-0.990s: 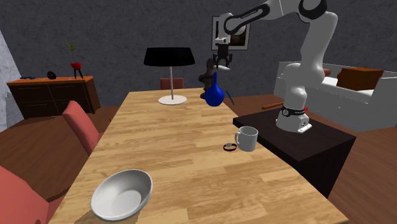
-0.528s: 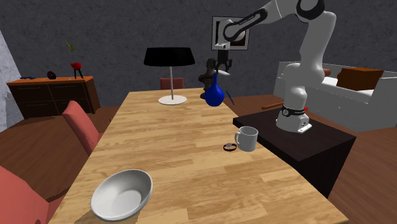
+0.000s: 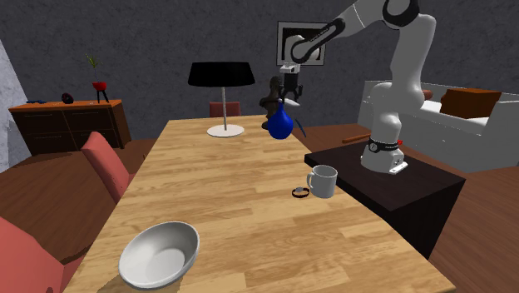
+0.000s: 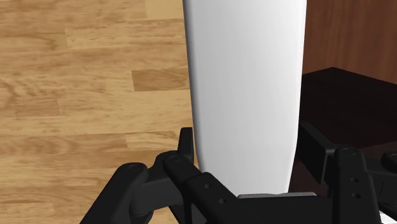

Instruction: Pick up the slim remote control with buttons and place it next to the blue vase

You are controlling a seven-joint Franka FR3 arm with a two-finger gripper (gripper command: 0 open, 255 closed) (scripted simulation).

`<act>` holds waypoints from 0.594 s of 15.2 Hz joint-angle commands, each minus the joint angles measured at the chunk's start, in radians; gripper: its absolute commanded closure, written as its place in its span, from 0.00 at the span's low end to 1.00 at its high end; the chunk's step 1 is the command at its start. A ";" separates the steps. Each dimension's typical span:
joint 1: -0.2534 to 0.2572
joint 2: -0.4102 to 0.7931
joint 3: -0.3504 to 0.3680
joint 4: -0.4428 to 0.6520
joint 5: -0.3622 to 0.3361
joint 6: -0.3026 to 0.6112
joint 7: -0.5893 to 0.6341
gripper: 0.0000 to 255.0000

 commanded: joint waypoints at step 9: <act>0.003 0.088 -0.015 -0.071 0.065 0.141 -0.049 1.00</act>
